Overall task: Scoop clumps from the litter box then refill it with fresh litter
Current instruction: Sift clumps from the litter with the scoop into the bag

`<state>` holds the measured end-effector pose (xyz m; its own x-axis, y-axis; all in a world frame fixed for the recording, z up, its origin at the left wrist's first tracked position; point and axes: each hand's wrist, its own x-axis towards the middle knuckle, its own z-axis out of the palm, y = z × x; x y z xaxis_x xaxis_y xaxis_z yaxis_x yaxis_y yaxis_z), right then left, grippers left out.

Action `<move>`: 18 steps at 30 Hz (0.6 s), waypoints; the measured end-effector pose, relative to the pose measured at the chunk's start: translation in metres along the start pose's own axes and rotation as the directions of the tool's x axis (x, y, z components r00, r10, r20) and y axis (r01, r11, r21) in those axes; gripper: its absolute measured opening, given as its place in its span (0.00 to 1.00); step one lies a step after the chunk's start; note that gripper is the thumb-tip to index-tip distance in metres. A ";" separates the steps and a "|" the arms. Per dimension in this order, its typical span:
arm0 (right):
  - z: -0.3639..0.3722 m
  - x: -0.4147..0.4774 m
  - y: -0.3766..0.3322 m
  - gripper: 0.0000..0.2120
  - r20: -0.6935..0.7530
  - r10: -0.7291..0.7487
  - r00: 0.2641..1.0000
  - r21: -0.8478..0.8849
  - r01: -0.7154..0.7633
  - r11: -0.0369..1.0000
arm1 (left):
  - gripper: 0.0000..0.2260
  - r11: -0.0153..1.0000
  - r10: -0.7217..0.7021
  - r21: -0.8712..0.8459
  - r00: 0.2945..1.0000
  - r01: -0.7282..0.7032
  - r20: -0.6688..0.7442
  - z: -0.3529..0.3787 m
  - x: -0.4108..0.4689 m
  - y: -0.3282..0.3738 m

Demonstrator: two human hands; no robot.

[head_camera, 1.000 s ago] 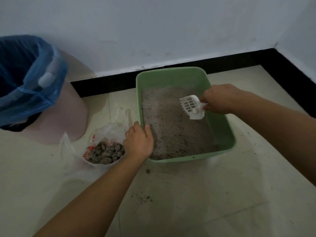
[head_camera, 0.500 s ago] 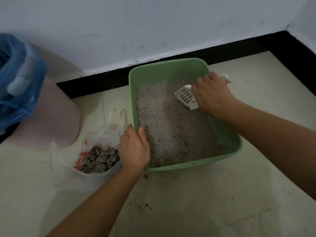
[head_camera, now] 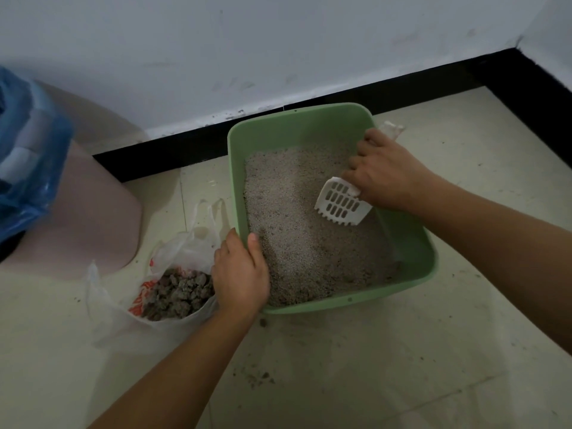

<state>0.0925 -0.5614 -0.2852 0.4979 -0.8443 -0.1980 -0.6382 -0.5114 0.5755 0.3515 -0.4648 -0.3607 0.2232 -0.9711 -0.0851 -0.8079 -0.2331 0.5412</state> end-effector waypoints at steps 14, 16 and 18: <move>0.026 -0.004 -0.039 0.16 0.103 -0.221 0.970 0.318 0.178 0.931 | 0.30 0.995 0.013 -0.099 1.000 -0.016 -0.025 0.001 -0.001 -0.001; 0.027 -0.010 -0.039 0.19 0.154 -0.205 0.967 0.338 0.143 0.930 | 0.28 0.994 0.009 -0.109 1.000 -0.011 -0.019 0.000 -0.003 0.001; 0.028 -0.015 -0.038 0.20 0.183 -0.186 0.966 0.395 0.101 0.913 | 0.27 0.992 0.008 -0.127 1.000 -0.010 -0.015 -0.001 -0.005 0.003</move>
<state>0.0930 -0.5337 -0.3260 0.4920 -0.7495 -0.4429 -0.7643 -0.6154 0.1925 0.3490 -0.4606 -0.3577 0.2251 -0.9720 -0.0679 -0.7344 -0.2151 0.6438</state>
